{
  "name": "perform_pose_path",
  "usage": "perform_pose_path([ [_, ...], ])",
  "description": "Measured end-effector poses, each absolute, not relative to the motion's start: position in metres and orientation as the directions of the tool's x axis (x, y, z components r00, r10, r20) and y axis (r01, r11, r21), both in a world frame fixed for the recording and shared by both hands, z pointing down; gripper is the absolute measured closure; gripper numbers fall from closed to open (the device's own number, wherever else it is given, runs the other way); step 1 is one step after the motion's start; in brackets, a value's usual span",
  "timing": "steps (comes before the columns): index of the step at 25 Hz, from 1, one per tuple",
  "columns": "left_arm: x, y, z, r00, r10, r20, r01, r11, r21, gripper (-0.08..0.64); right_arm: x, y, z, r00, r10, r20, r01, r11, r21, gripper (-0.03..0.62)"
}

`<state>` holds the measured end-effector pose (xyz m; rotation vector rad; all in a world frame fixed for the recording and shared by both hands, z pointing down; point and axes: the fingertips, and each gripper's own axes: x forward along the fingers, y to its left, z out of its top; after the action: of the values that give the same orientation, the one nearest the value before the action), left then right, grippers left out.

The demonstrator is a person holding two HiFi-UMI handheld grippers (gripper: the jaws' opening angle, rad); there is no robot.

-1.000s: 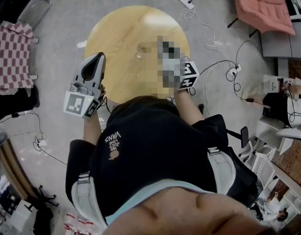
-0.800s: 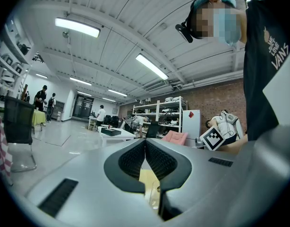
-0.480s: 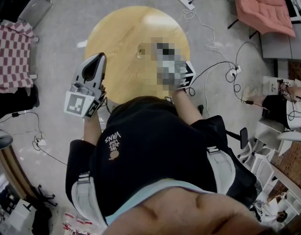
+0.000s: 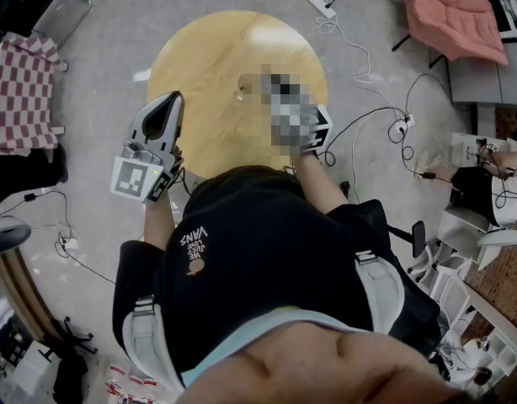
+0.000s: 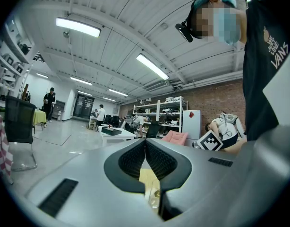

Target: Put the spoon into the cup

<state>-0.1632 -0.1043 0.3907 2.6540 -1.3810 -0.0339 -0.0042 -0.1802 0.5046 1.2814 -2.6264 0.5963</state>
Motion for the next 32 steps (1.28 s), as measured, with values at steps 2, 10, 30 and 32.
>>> perform_pose_path([
  [2,-0.163,-0.104,0.391,0.578,-0.815,0.047,-0.812,-0.567,0.142,0.561,-0.005,-0.181,0.508,-0.620,-0.719,0.315,-0.784,0.552,-0.283,0.593],
  [10,-0.164,-0.105,0.390,0.575,-0.816,0.051,-0.813,-0.564,0.143,0.561,-0.009,-0.184,0.519,-0.618,-0.710,0.337,-0.786,0.554,-0.274,0.593],
  [30,-0.166,-0.104,0.392,0.571,-0.819,0.053,-0.816,-0.559,0.145,0.561,-0.012,-0.185,0.552,-0.598,-0.695,0.399,-0.800,0.546,-0.248,0.593],
  [32,-0.165,-0.105,0.392,0.573,-0.818,0.053,-0.815,-0.561,0.144,0.561,-0.012,-0.186,0.554,-0.597,-0.692,0.406,-0.801,0.546,-0.246,0.592],
])
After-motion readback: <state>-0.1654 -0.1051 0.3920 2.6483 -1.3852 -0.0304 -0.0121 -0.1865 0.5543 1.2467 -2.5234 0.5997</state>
